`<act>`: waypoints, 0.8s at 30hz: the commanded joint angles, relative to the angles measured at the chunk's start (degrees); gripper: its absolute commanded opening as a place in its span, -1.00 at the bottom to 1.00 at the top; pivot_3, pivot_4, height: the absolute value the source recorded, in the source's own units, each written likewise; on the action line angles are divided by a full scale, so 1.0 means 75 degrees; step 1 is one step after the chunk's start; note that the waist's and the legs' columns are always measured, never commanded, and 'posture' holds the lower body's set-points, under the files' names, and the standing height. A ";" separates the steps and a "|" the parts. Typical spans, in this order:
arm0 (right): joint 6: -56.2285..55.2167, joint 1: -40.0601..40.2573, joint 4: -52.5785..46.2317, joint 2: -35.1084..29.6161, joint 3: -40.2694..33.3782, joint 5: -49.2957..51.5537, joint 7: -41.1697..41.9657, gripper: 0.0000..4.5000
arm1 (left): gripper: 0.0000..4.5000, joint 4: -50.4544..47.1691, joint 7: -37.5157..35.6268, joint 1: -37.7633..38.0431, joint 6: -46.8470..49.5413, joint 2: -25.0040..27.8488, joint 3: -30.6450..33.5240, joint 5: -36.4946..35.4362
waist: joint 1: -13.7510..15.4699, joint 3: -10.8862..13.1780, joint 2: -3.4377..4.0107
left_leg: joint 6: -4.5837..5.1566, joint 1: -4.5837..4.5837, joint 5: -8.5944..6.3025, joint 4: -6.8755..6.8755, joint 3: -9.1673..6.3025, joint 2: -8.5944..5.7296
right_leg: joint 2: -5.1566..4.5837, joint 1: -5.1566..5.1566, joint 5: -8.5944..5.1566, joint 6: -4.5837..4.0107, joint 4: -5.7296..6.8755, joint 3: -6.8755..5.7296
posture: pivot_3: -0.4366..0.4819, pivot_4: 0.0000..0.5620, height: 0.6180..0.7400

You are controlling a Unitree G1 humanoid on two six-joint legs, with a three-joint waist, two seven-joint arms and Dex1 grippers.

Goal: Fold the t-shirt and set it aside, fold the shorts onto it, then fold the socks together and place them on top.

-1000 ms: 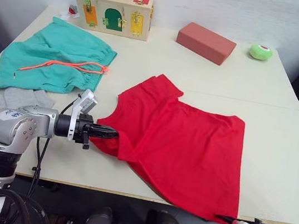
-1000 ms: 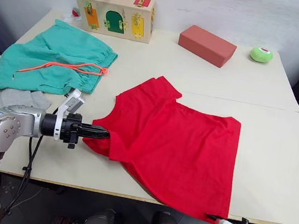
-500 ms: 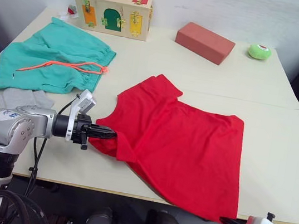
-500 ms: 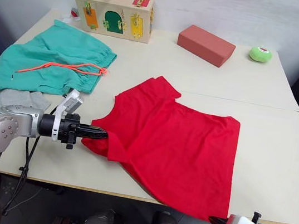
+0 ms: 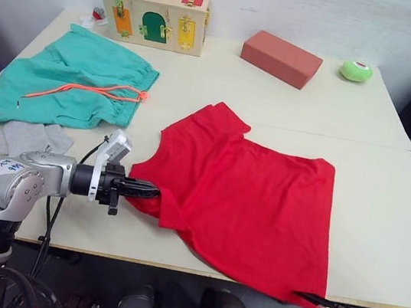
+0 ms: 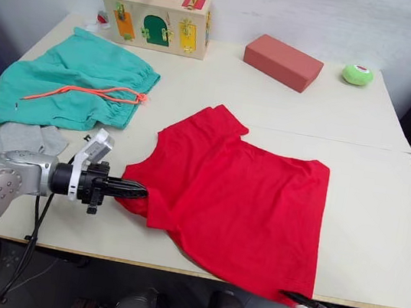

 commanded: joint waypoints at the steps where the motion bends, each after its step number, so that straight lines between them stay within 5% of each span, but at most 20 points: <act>1: -0.0181 -0.0087 0.0226 -0.0003 0.0153 -0.0397 -0.0271 0.07 | -1.00 -0.0197 -0.0025 -0.0024 -0.0096 0.0099 0.0198 -0.0184 | -0.0003 -0.0003 -0.0005 | -0.0001 0.0003 0.0000 0.0000 0.0000 0.0002 | 0.0002 0.0002 -0.0001 -0.0002 0.0000 0.0000 | -0.05 -0.47 1.00; 9: -0.0317 -0.0050 0.0350 -0.0032 0.0114 -0.0233 -0.0369 -0.98 | -1.00 -0.0199 -0.0028 -0.0023 -0.0113 0.0157 0.0220 -0.0192 | -0.0018 -0.0013 -0.0023 | -0.0012 0.0046 -0.0005 -0.0012 0.0002 0.0007 | 0.0005 0.0035 -0.0011 -0.0011 -0.0001 0.0002 | -0.05 -0.47 1.00; 19: -0.0375 0.0231 0.0394 -0.0286 -0.0678 0.1053 0.0197 -0.98 | -1.00 -0.0218 -0.0022 0.0051 -0.0129 0.0226 0.0245 -0.0238 | 0.0005 -0.0009 -0.0015 | -0.0021 0.0062 -0.0014 -0.0021 -0.0001 0.0010 | 0.0002 0.0049 -0.0025 -0.0018 0.0001 0.0001 | -0.05 -0.47 1.00; 24: 0.0071 0.0487 0.0029 -0.0298 -0.1153 0.2857 0.0958 -0.98 | -1.00 -0.0256 -0.0049 0.0124 -0.0138 0.0293 0.0309 -0.0290 | 0.0005 -0.0007 -0.0012 | -0.0024 0.0066 -0.0016 -0.0026 -0.0002 0.0014 | 0.0003 0.0049 -0.0030 -0.0027 0.0004 -0.0001 | -0.05 -0.47 1.00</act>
